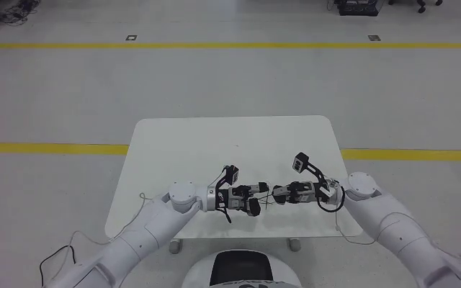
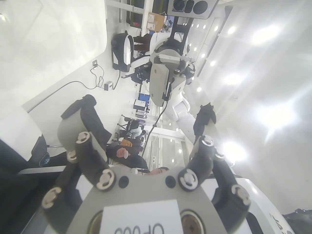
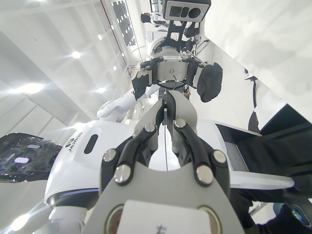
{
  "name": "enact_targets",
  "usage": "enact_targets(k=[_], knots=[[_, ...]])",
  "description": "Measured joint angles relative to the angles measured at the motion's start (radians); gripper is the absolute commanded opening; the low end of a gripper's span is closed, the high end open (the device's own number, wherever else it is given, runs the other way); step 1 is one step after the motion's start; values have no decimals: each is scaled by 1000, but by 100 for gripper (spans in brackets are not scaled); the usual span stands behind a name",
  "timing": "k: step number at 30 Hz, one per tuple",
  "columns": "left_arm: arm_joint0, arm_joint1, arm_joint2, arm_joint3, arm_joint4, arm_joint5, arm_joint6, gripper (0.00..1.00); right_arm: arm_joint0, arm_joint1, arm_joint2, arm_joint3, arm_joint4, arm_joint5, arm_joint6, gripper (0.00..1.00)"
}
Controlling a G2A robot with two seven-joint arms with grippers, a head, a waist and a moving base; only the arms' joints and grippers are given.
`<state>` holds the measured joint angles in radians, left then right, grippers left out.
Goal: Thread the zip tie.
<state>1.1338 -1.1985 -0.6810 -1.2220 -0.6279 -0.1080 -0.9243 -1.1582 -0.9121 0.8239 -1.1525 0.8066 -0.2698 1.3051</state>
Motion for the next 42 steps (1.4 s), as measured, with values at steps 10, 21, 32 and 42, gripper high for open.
enact_targets(k=[10,21,32,42], knots=[[-3,-2,9,4,2,7,1,85,-10,-10,18,-5,-4,3,9,0],[-3,-3,7,14,-9,-5,-5,53,-15,-23,30,5,-22,14,5,0],[-4,-2,4,19,-13,-11,-7,41,-15,-30,41,18,-64,43,3,0],[-4,-2,4,18,-14,-14,-8,26,-9,-40,39,30,-96,79,23,0]])
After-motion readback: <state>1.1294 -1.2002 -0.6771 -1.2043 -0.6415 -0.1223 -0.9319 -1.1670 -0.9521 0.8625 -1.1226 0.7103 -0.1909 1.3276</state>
